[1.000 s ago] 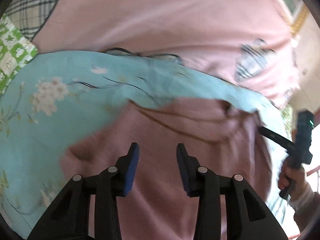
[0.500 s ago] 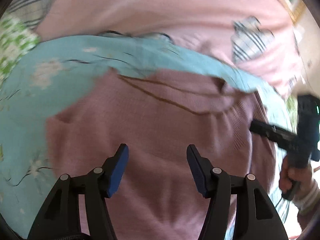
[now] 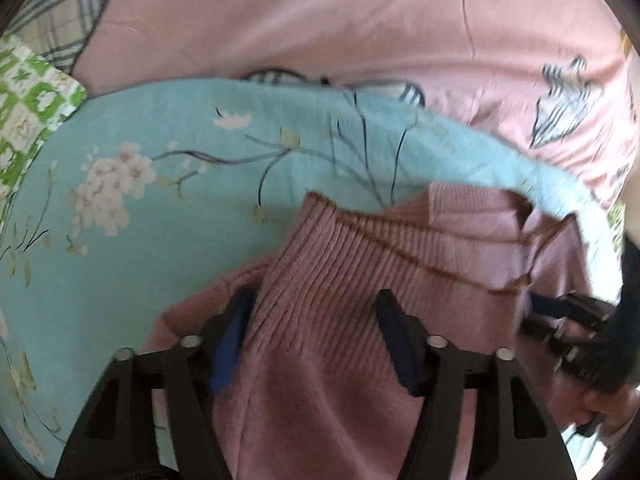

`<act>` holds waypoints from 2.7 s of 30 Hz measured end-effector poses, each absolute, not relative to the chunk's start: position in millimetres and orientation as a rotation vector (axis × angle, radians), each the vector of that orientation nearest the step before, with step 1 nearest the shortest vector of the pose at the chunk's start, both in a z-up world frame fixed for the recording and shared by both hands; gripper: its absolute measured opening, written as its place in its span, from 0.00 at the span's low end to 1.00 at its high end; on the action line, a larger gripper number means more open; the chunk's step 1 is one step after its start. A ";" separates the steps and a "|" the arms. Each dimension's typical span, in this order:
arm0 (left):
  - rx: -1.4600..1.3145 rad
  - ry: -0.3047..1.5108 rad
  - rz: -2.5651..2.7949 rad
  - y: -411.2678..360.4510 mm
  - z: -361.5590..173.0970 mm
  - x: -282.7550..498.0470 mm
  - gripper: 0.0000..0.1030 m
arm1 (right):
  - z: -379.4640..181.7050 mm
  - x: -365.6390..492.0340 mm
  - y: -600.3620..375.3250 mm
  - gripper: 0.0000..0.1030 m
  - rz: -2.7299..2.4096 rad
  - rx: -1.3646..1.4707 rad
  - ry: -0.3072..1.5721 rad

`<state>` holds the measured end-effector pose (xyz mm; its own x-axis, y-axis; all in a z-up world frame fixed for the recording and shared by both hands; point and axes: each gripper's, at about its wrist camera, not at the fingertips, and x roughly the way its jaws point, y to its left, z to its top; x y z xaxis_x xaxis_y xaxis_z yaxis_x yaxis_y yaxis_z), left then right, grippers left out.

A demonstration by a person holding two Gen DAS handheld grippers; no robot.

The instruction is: Fold small clothes

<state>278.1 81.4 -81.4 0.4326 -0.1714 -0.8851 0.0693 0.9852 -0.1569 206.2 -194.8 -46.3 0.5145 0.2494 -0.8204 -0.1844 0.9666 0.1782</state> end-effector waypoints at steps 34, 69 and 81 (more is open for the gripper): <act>-0.186 1.133 -0.281 34.0 -91.0 200.2 0.38 | -36.0 138.8 -278.2 0.31 0.136 0.264 0.935; -0.514 1.108 -0.136 87.6 -88.1 39.6 0.64 | -40.7 -15.8 -345.9 0.04 -0.030 0.445 0.933; -0.769 1.138 -0.042 99.2 -125.7 12.6 0.70 | -17.8 -42.0 -286.5 0.54 0.086 0.427 0.875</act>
